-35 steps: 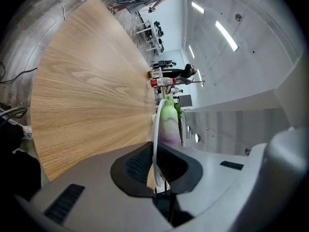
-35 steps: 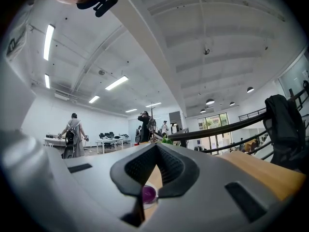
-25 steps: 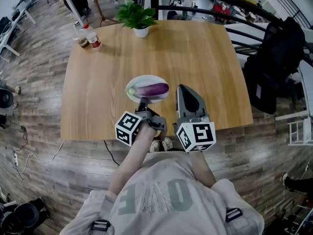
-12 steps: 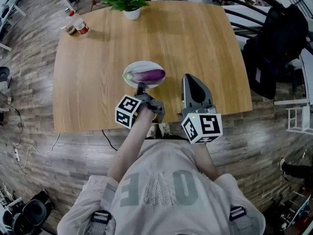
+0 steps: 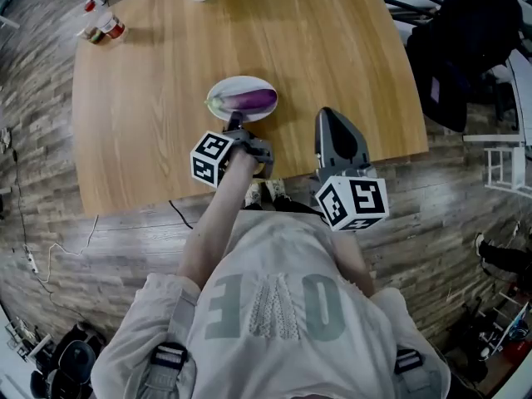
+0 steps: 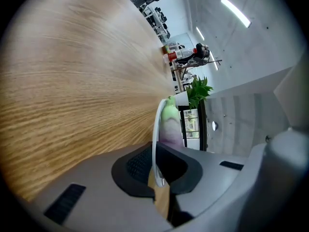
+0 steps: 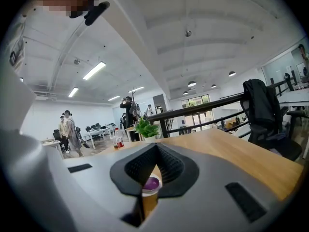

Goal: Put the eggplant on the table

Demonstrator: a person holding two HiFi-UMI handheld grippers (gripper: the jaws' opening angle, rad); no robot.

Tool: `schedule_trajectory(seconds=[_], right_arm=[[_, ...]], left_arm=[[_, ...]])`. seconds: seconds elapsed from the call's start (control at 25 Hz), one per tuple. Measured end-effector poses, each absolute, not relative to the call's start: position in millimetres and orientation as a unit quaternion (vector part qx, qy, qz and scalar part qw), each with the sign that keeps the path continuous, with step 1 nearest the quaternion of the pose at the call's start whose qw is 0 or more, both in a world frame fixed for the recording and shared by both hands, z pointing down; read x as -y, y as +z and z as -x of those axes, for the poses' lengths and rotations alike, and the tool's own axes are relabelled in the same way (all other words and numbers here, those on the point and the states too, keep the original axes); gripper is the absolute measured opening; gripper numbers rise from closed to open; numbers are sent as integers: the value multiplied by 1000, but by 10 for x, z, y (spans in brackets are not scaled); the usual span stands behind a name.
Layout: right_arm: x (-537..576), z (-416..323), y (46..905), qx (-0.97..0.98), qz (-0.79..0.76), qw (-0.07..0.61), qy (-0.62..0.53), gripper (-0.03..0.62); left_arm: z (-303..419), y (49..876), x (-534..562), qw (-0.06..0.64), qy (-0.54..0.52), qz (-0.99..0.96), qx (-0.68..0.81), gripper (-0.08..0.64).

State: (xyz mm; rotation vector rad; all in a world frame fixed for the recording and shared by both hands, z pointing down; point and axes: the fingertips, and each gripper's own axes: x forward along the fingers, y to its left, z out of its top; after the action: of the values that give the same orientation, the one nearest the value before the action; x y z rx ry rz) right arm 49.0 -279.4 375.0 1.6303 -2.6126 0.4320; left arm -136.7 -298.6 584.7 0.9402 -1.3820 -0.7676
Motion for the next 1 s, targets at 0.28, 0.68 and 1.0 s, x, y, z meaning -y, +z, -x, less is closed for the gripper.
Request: schedule_trajectory(seconds=[0.28, 0.68, 1.0], right_arm=[[2673, -479, 3759, 840, -528, 33, 119, 17], [2645, -550, 3710, 835, -540, 34, 106, 18], [2617, -527, 3701, 836, -537, 34, 107, 18]], left_arm=[[1367, 5962, 3026, 613, -322, -403, 598, 20], [1374, 6114, 2995, 627, -304, -376, 611, 20], [1354, 6116, 3007, 636, -287, -371, 613, 23]])
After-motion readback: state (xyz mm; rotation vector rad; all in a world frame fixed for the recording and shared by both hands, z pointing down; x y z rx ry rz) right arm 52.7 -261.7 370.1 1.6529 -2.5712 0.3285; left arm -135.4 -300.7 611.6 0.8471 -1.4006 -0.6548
